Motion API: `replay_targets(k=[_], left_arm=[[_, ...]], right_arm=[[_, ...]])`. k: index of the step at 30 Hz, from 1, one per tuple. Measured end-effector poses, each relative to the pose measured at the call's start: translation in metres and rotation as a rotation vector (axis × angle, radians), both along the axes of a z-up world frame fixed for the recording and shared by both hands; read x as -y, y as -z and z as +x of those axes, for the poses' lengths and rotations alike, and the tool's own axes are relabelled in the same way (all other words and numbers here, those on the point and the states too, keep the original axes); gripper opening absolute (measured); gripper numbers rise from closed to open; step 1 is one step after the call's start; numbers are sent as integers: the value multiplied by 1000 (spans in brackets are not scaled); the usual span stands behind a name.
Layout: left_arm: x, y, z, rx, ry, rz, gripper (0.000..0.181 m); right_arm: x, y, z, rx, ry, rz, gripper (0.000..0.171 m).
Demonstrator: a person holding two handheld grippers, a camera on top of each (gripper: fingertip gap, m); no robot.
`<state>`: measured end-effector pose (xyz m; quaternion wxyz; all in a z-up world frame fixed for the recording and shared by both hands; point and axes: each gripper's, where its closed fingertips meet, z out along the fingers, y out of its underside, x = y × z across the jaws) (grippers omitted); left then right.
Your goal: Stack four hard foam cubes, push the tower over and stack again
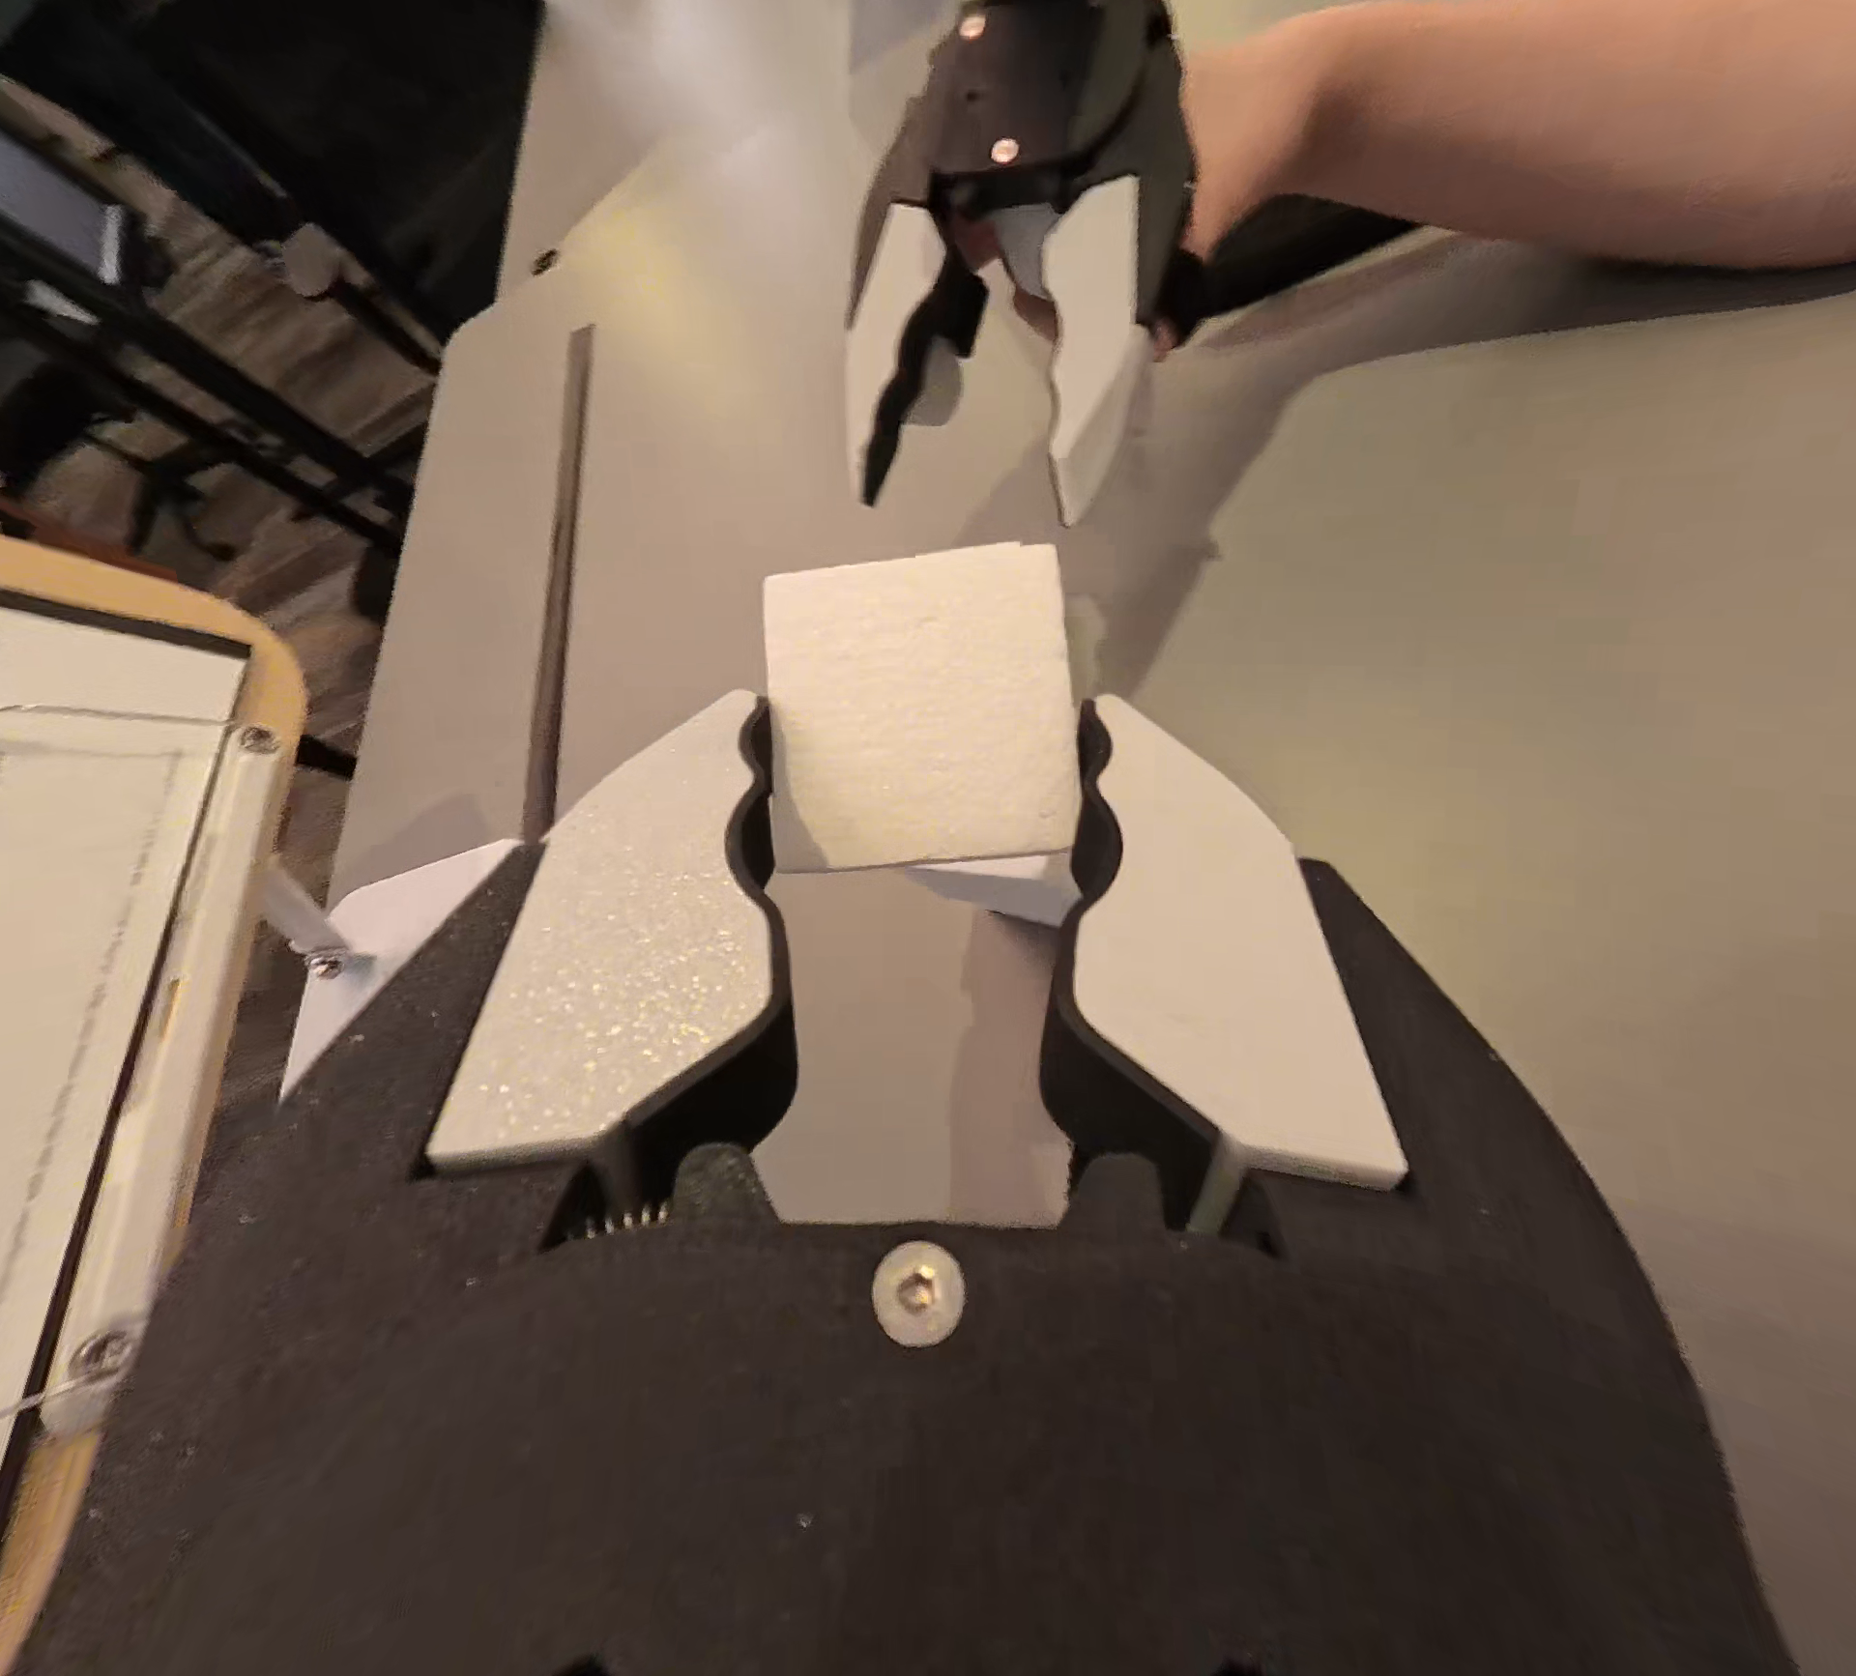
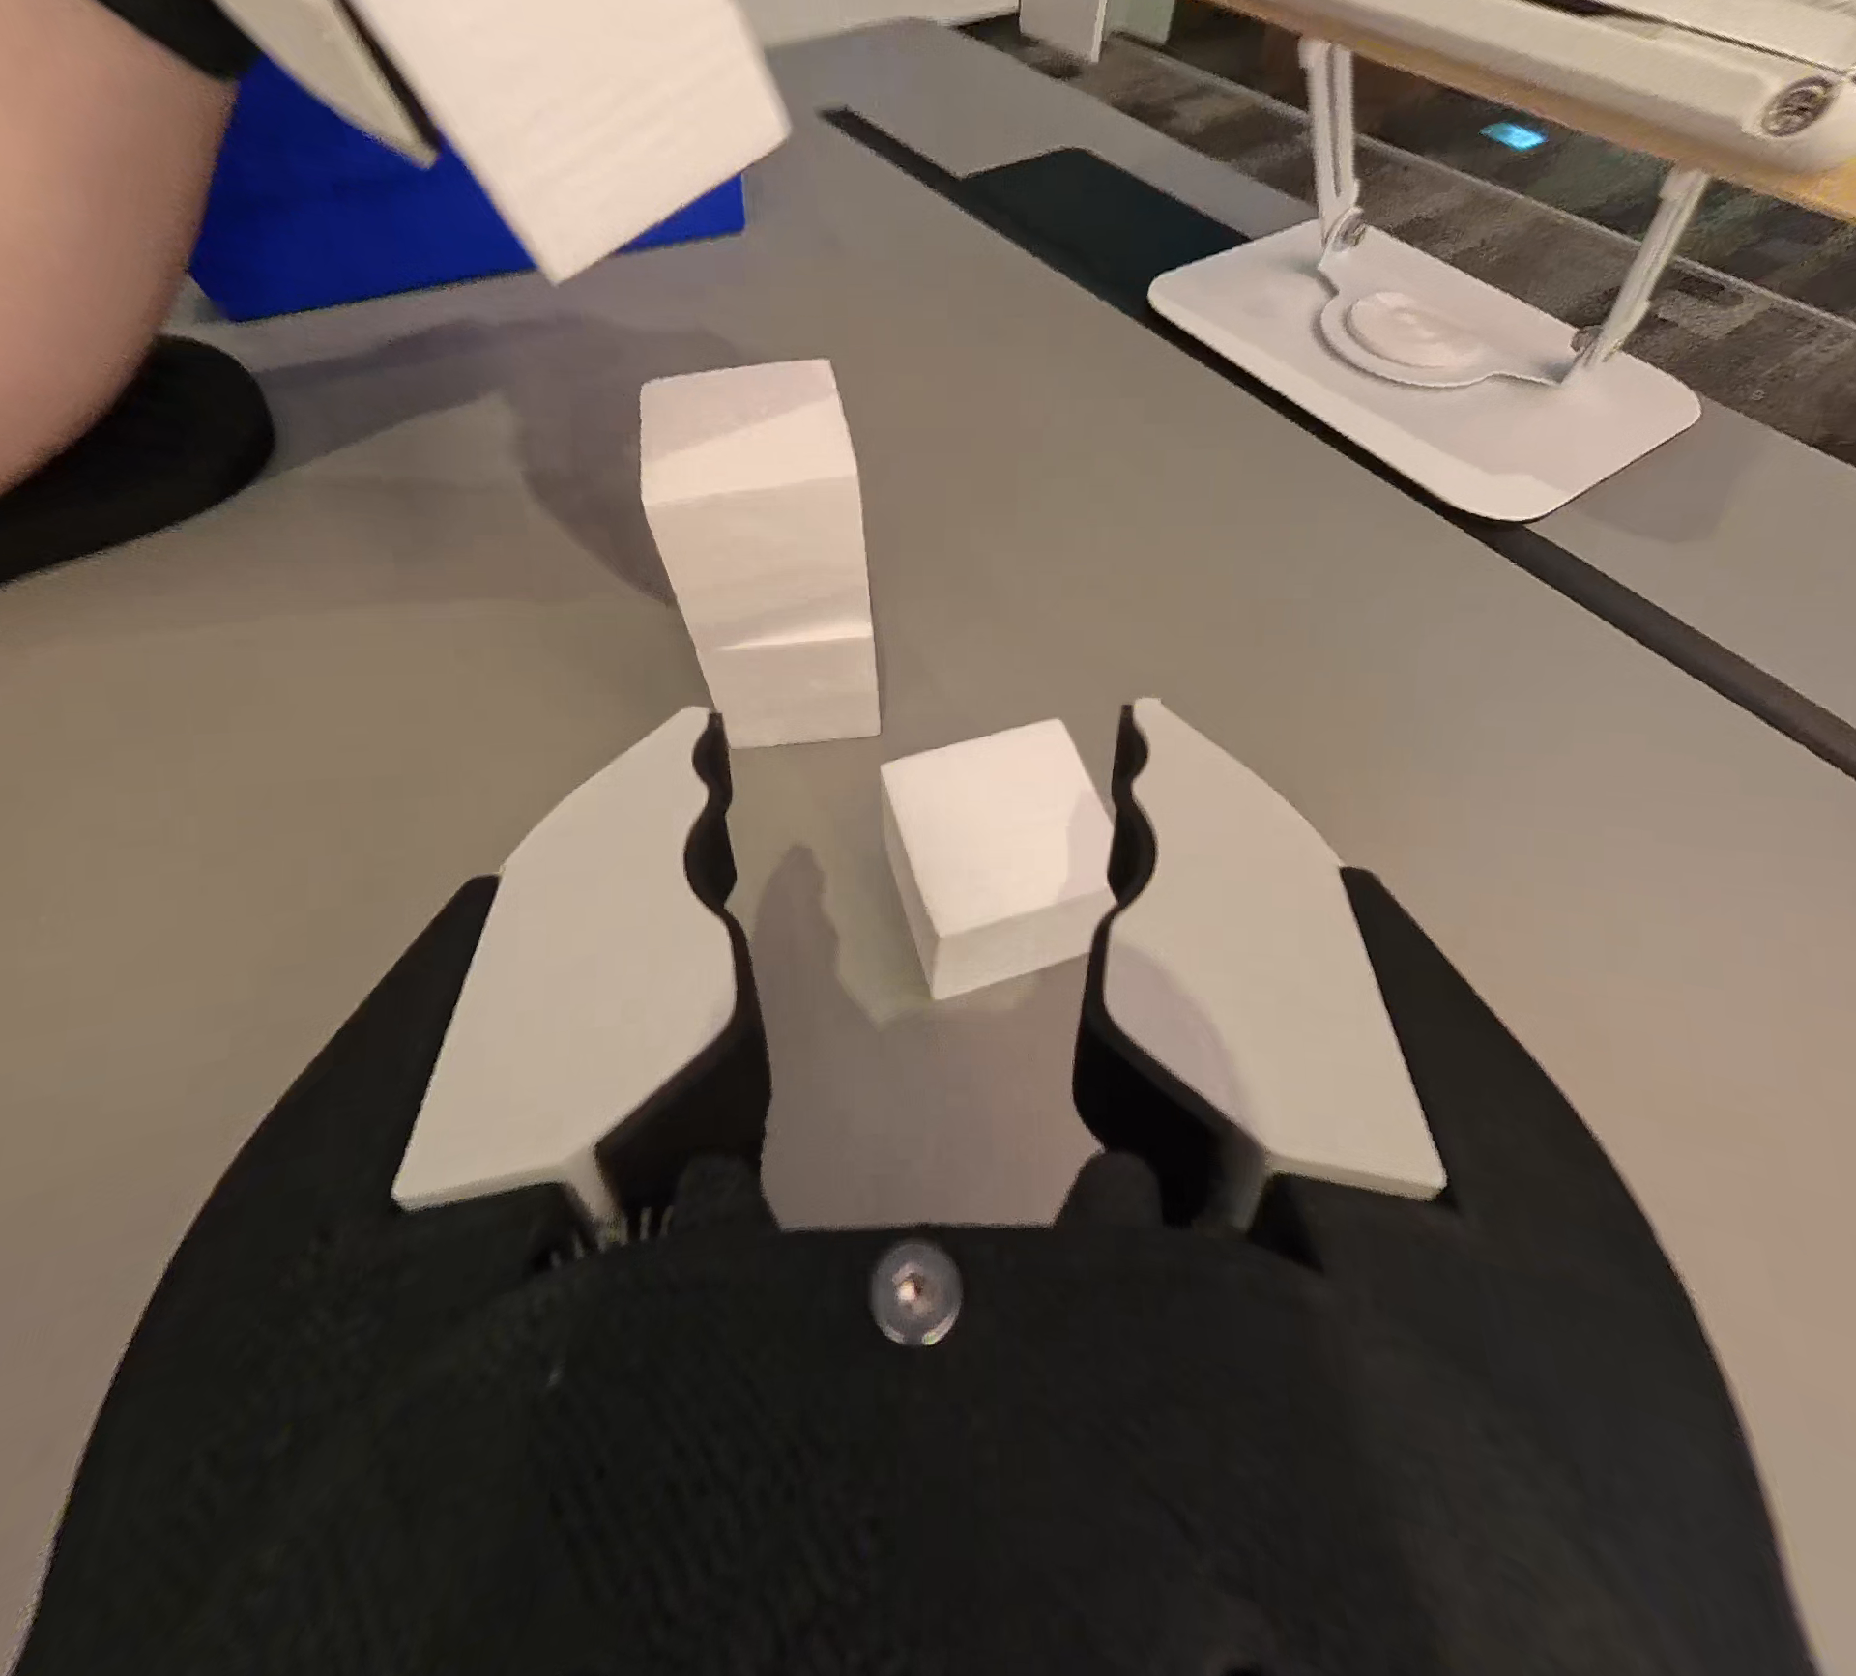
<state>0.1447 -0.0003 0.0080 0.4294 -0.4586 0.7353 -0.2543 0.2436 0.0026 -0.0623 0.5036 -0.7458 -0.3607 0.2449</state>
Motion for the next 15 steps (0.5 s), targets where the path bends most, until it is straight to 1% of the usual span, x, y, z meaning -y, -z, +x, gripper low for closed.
replay_targets(k=[4, 10, 13, 15], left_arm=[[-5, 16, 2, -95, 22, -17, 58], [-15, 38, 10, -173, 57, -49, 58], [-10, 36, 13, -171, 108, -94, 58], [-11, 36, 12, -189, 113, -91, 58]], right_arm=[[-10, -1, 7, -66, 28, -12, 76], [-11, 28, 5, 38, 42, -84, 80], [-13, 38, 3, 64, 44, -122, 81], [-14, 42, 3, 73, 43, -143, 82]])
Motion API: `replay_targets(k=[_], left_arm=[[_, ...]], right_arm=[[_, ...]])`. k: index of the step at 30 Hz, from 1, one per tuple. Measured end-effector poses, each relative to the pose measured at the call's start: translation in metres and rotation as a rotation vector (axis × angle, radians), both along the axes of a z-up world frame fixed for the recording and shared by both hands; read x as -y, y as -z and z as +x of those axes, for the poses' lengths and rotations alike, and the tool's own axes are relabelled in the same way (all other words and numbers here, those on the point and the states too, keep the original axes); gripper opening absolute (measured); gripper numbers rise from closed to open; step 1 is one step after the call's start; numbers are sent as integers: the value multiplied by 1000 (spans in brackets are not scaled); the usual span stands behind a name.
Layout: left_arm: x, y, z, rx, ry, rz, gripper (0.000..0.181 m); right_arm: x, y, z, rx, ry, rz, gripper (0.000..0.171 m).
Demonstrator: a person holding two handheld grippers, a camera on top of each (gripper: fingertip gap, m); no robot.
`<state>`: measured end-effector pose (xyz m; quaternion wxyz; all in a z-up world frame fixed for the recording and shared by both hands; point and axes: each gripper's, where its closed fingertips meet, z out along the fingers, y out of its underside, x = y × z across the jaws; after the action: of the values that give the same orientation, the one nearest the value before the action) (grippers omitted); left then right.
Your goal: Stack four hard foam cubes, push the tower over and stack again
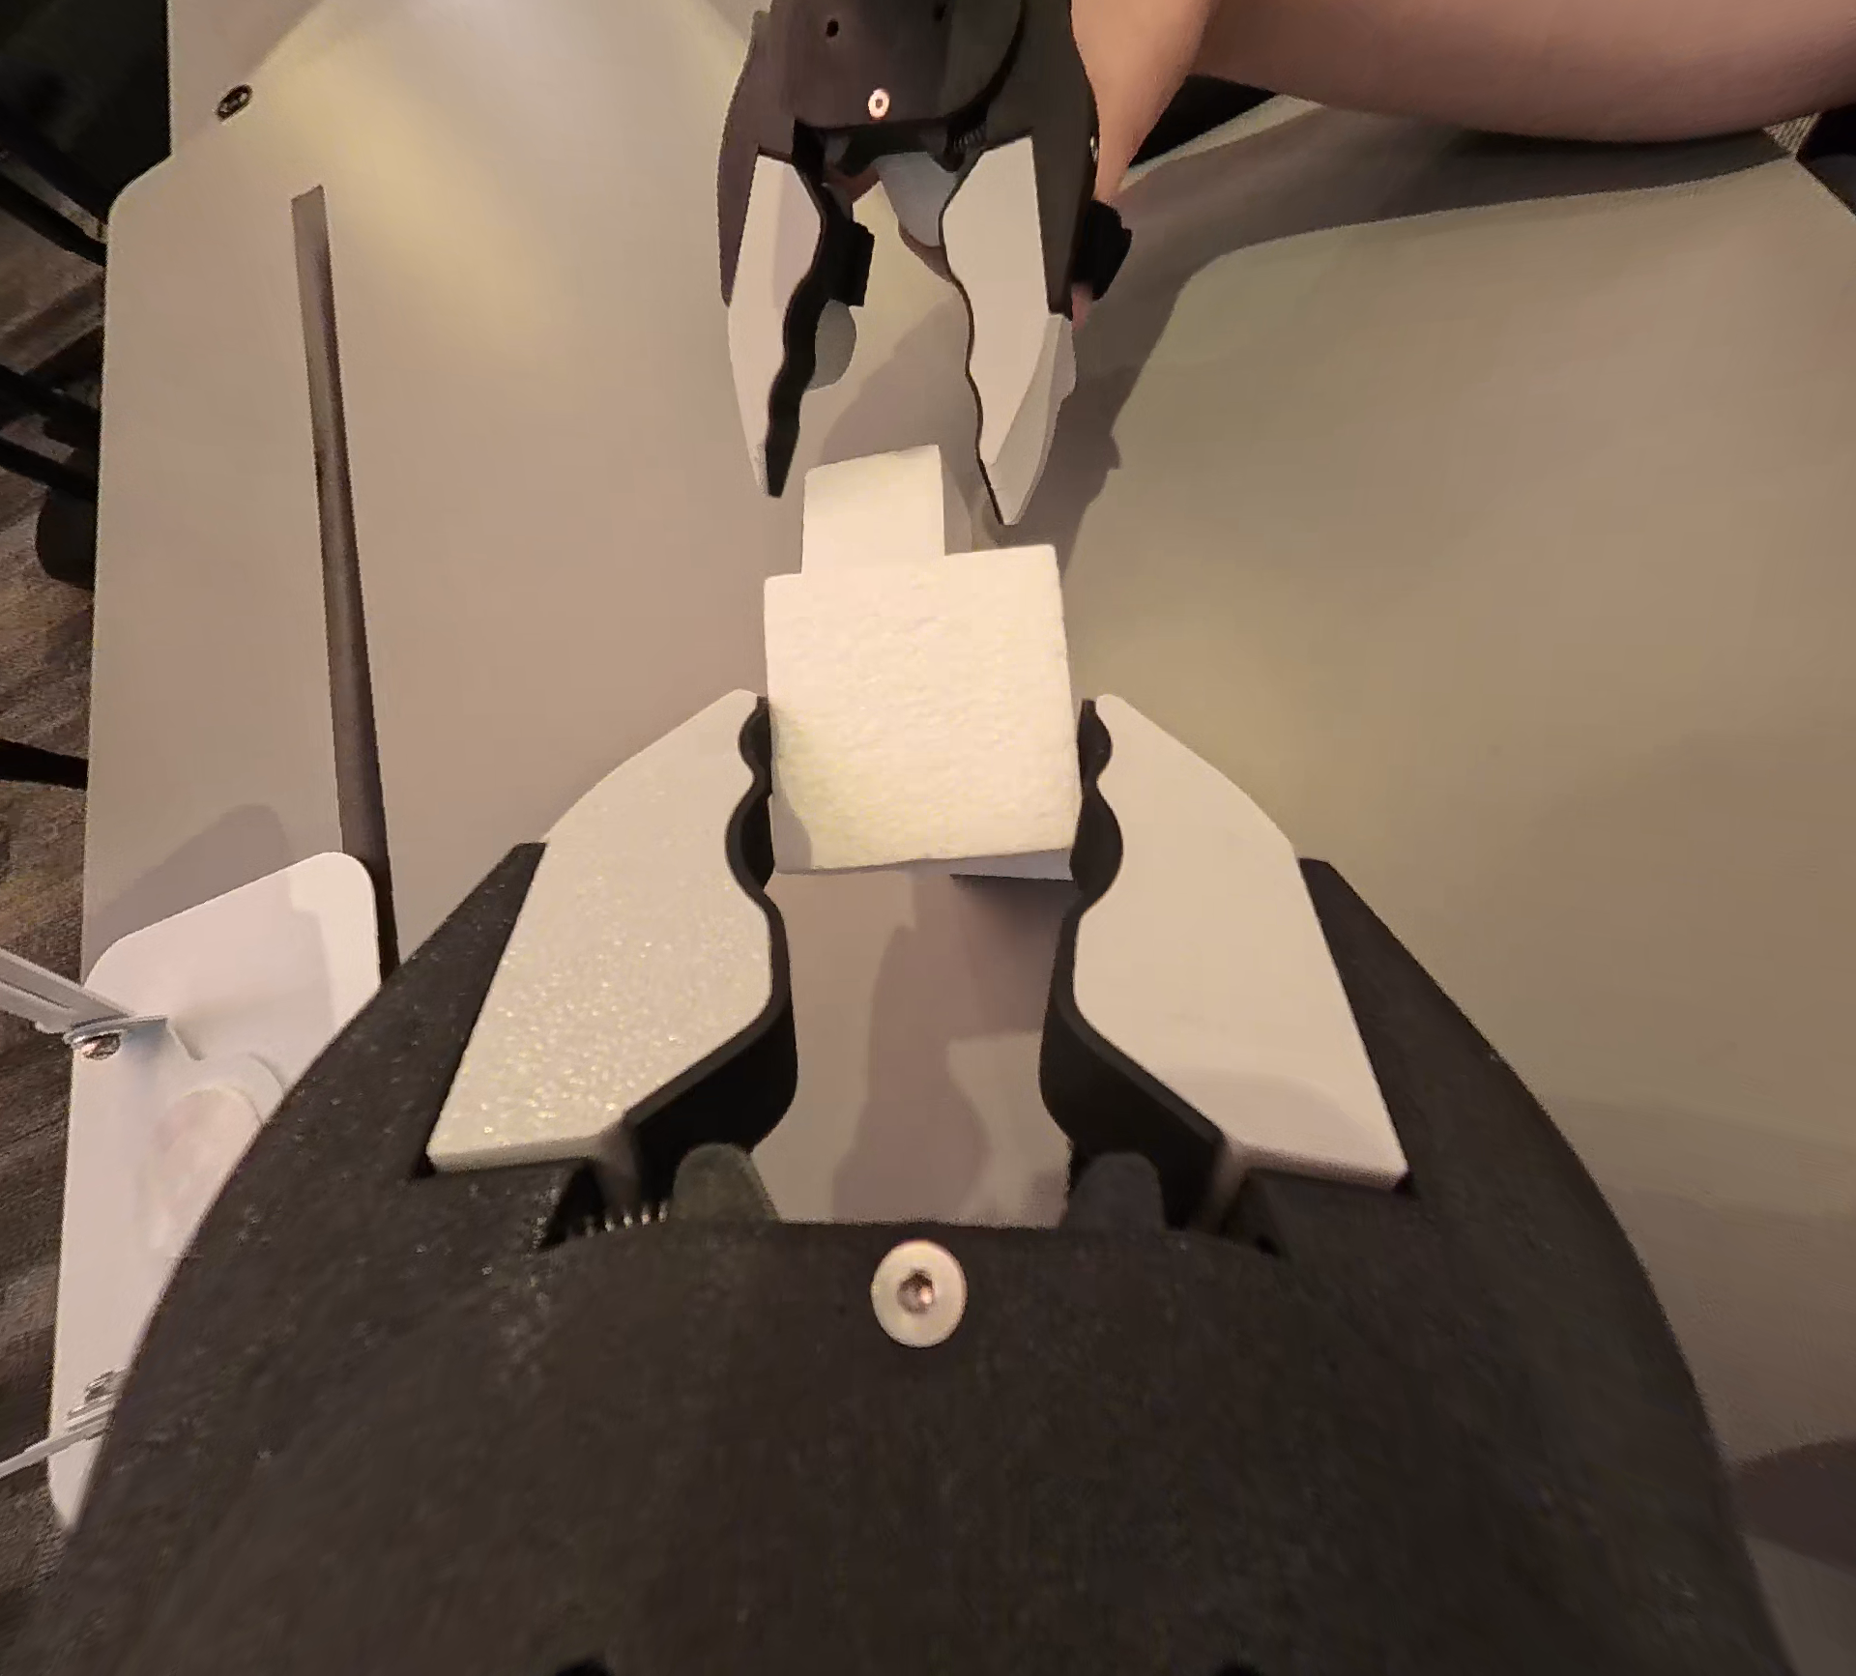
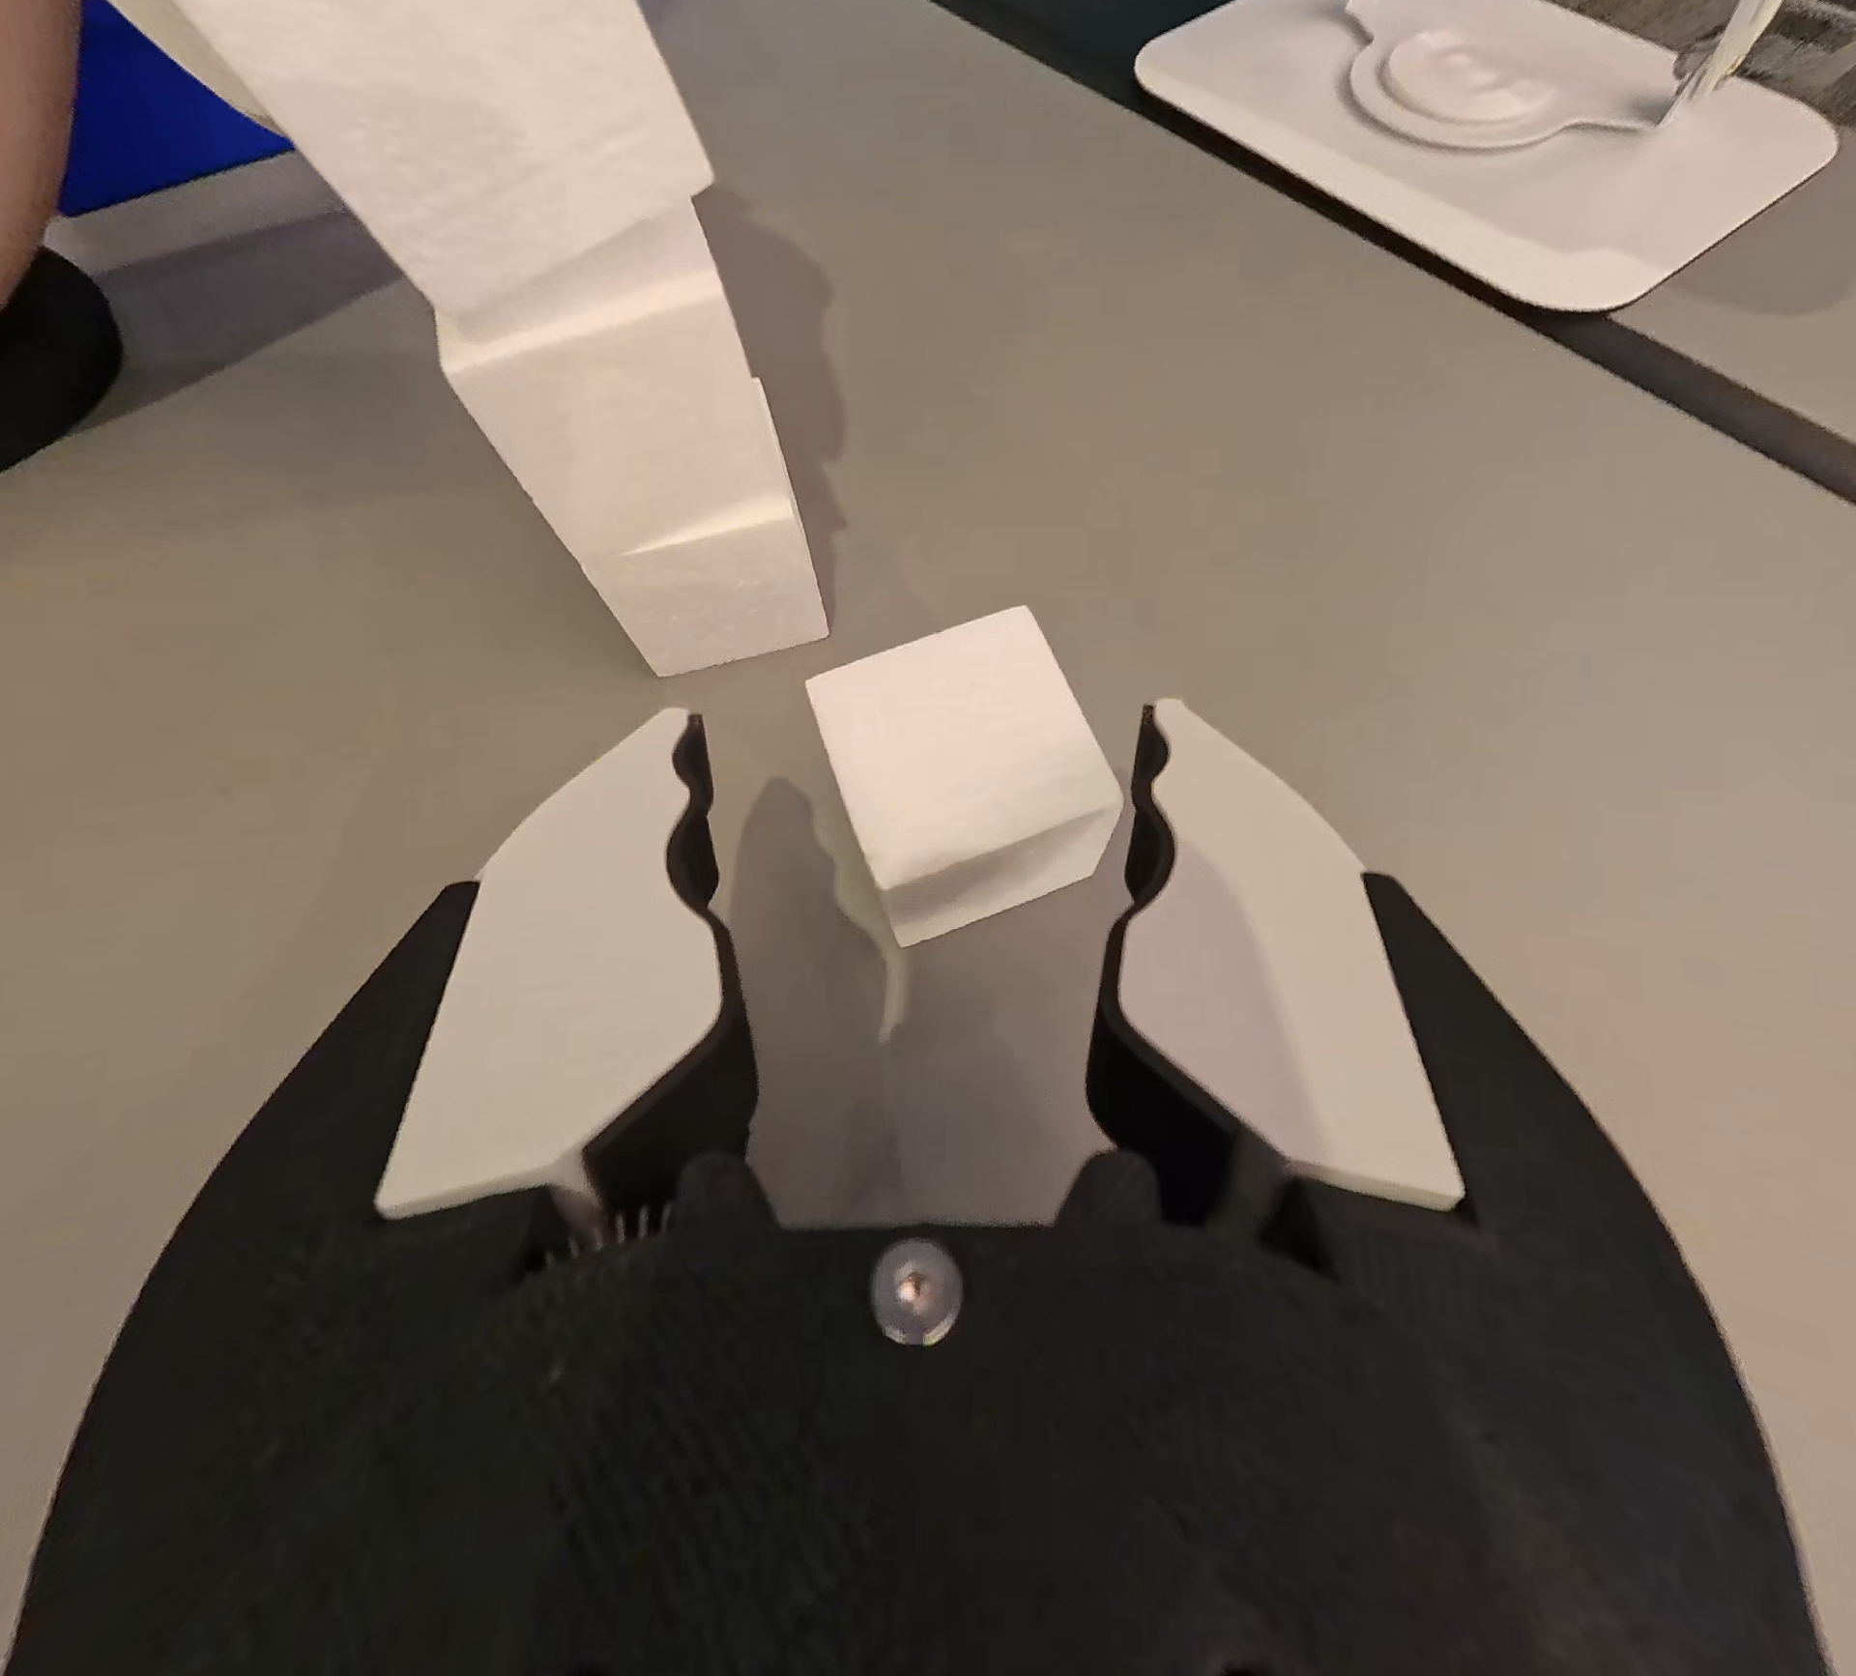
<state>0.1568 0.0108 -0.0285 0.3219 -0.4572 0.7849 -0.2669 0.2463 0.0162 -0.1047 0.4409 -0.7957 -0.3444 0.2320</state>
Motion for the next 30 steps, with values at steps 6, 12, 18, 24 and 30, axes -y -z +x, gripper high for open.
replay_targets(k=[6, 12, 18, 24, 30], left_arm=[[4, 3, 2, -19, 22, -8, 58], [5, 4, 4, -23, 16, -1, 59], [2, -9, 3, 27, -46, -43, 84], [-7, -64, -26, 264, -144, -27, 81], [-42, -141, -76, 686, -335, 15, 57]], right_arm=[[-3, 15, 3, -3, 10, -35, 82], [-6, 23, 3, -21, 9, -66, 70], [-6, 22, 6, -48, 16, -76, 63], [-2, -17, 23, -131, 100, -18, 63], [7, -137, -13, -256, 137, 205, 63]])
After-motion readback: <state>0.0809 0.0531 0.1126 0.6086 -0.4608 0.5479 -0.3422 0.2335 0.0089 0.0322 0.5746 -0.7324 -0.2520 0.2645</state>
